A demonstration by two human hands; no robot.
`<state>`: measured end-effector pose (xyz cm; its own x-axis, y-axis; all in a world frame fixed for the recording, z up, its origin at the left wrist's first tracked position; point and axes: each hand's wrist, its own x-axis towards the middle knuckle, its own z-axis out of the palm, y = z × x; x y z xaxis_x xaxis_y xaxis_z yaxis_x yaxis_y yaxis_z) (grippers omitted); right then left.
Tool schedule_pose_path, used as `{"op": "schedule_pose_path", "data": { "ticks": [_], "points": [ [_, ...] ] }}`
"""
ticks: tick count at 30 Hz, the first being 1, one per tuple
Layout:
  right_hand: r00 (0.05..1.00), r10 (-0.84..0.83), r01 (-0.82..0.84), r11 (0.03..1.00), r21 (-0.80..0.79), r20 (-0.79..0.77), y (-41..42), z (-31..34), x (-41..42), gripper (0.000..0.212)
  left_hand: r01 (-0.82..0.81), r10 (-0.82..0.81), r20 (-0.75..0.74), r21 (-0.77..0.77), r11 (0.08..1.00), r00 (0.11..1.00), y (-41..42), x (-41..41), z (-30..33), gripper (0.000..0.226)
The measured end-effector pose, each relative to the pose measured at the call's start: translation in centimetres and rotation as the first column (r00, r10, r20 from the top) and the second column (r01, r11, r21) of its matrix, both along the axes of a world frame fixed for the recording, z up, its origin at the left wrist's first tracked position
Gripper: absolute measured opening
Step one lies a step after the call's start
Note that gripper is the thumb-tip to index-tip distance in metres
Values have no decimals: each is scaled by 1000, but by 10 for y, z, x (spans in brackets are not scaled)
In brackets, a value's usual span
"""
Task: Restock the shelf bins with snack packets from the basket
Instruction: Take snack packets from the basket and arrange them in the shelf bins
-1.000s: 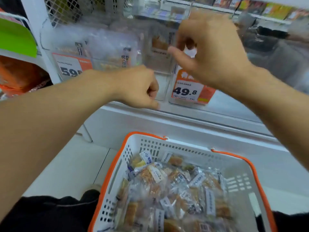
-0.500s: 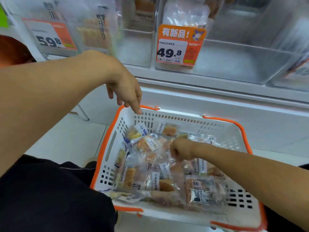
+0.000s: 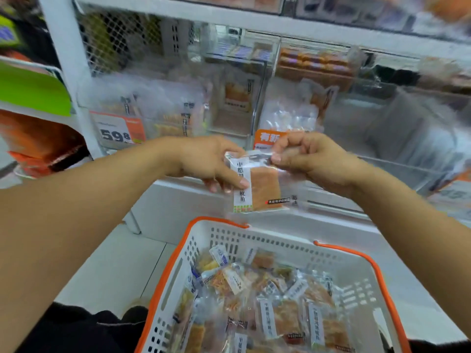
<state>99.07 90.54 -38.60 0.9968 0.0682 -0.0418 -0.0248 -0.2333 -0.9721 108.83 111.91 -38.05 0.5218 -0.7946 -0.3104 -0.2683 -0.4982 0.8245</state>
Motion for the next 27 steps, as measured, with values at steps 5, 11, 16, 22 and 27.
{"op": "schedule_pose_path", "data": {
  "ticks": [5,11,16,22,27],
  "points": [
    [993,37,-19,986,-166,109,16,44,-4,26,-226,160,-201,-368,902,966,11,5,11,18],
    [850,-65,344,820,-458,523,29,88,58,9,-582,785,-12,-678,449,620,14,30,21,47],
    [780,215,572,137,-809,588,41,102,123,16,-545,877,339,-690,477,340,30,52,12,26],
    [947,98,312,-31,-950,307,56,74,178,13,-416,637,717,-507,755,282,32,58,1,20],
    [981,29,194,-12,-981,193,36,69,220,10,-375,653,702,-545,750,285,31,58,1,11]
  ]
}}
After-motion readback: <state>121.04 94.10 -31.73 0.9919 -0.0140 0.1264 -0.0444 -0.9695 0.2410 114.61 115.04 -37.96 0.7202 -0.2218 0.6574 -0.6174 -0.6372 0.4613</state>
